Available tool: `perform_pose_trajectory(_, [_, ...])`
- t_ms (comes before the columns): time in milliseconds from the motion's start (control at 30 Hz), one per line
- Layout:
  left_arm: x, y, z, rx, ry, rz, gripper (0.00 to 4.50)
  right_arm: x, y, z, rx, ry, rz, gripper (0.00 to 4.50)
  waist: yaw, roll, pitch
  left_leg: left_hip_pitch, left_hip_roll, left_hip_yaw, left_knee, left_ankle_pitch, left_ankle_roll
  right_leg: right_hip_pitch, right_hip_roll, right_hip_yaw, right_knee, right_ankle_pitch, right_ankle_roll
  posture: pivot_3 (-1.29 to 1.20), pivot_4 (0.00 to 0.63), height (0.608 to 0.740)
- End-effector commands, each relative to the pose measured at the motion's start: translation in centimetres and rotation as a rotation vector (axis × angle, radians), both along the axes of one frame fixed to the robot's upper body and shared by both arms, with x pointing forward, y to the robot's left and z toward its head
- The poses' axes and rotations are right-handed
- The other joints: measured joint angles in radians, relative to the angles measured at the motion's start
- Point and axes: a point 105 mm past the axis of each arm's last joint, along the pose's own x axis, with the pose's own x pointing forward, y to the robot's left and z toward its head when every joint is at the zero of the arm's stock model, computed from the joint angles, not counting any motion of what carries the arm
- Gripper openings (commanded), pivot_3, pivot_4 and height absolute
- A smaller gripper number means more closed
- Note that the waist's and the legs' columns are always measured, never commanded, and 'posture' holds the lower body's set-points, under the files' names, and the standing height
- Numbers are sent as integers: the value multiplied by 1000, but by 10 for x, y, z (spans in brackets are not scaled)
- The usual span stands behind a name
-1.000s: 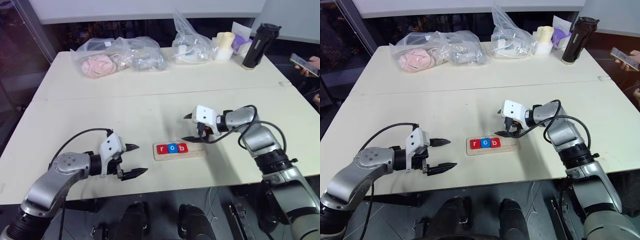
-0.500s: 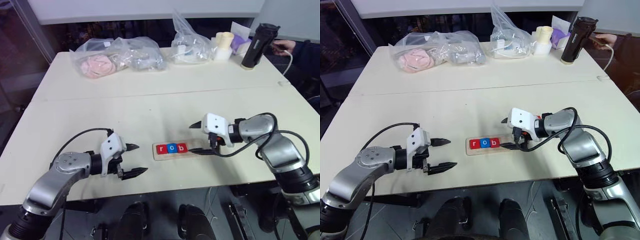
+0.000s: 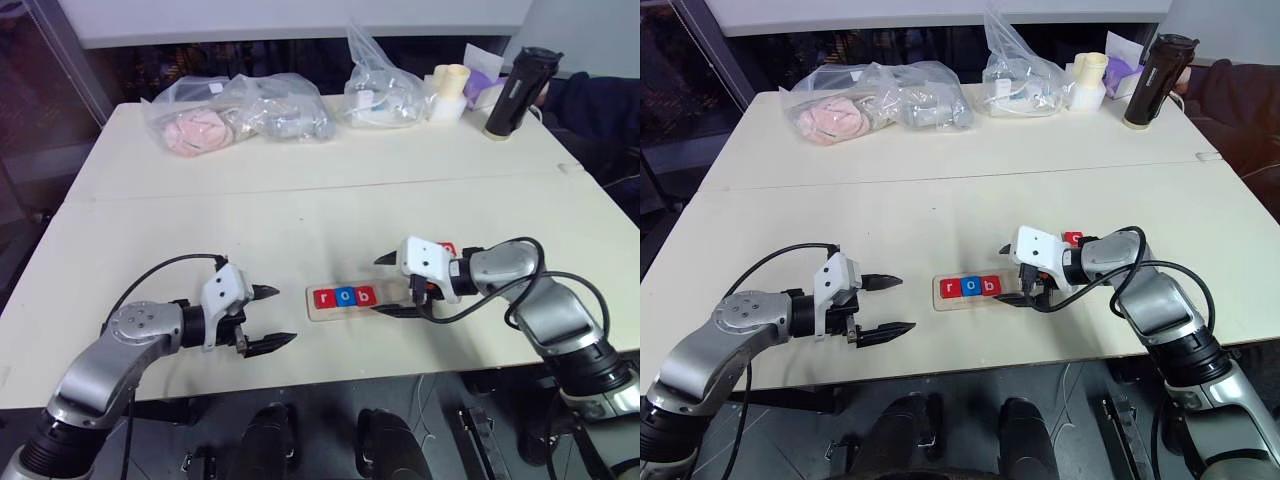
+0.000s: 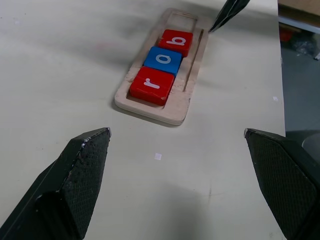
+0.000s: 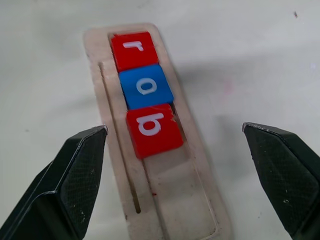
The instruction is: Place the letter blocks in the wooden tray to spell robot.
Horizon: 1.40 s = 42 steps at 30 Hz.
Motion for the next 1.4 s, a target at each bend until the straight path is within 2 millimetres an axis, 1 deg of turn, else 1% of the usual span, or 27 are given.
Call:
perform_pose_trajectory(33, [-1,-2,7,-5,-32,-16,4500,4,5,5,4,-35,22,4461,0,0,0,0,0,0,0,0,0,0,0,0,0,0,0,0,150,725])
perform_pose_trajectory(233, [-1,-2,8,-5,-34,-7,4500,8,6,-3,-2,-27,25,4461,0,0,0,0,0,0,0,0,0,3,0,0,0,0,0,0,150,725])
perform_pose_trajectory(400, [-3,-2,6,-6,-30,-4,4500,14,7,1,12,-39,17,4461,-1,0,0,0,0,0,0,0,0,3,0,0,0,0,0,0,150,725])
perform_pose_trajectory(700, [-3,-3,6,-11,-30,-1,4500,17,10,4,16,-51,21,4461,0,0,0,0,0,0,0,0,0,3,0,0,0,0,0,0,150,725])
perform_pose_trajectory(867, [-2,-3,7,-12,-32,1,4500,10,9,12,31,-32,33,4461,0,0,0,0,0,0,0,0,0,3,0,0,0,0,0,0,150,725])
perform_pose_trajectory(933, [-2,-3,6,-12,-32,1,4500,4,3,19,32,-30,32,4461,1,0,0,0,0,0,0,0,0,3,0,0,0,0,0,0,150,725])
perform_pose_trajectory(1033, [-2,-2,6,-13,-32,3,4500,3,-7,33,61,-53,-15,4461,1,0,0,0,0,0,0,0,0,3,0,0,0,0,0,0,150,725])
perform_pose_trajectory(1100, [-1,-2,6,-14,-33,3,4500,10,-17,44,93,-94,-100,4461,0,0,0,0,0,0,0,0,0,3,0,0,0,0,0,0,150,725])
perform_pose_trajectory(1167, [-1,-3,5,-18,-33,2,4500,20,-36,57,137,-140,-228,4461,0,0,0,0,0,0,0,0,0,3,0,0,0,0,0,0,150,725])
perform_pose_trajectory(1200, [-1,-4,5,-19,-34,1,4500,23,-41,60,150,-153,-262,4461,0,0,0,0,0,0,0,0,0,3,0,0,0,0,0,0,150,725])
perform_pose_trajectory(1233, [0,-5,5,-21,-34,-2,4500,30,-52,63,168,-174,-342,4461,0,0,0,0,0,0,0,0,0,3,0,0,0,0,0,0,150,725])
perform_pose_trajectory(1300, [0,-6,4,-23,-34,-8,4500,40,-69,64,178,-199,-463,4461,1,0,0,0,0,0,0,0,0,3,0,0,0,0,0,0,150,725])
perform_pose_trajectory(1400, [2,-7,5,-25,-35,-15,4500,54,-90,56,160,-212,-627,4461,0,0,0,0,0,0,0,0,0,3,0,0,0,0,0,0,150,725])
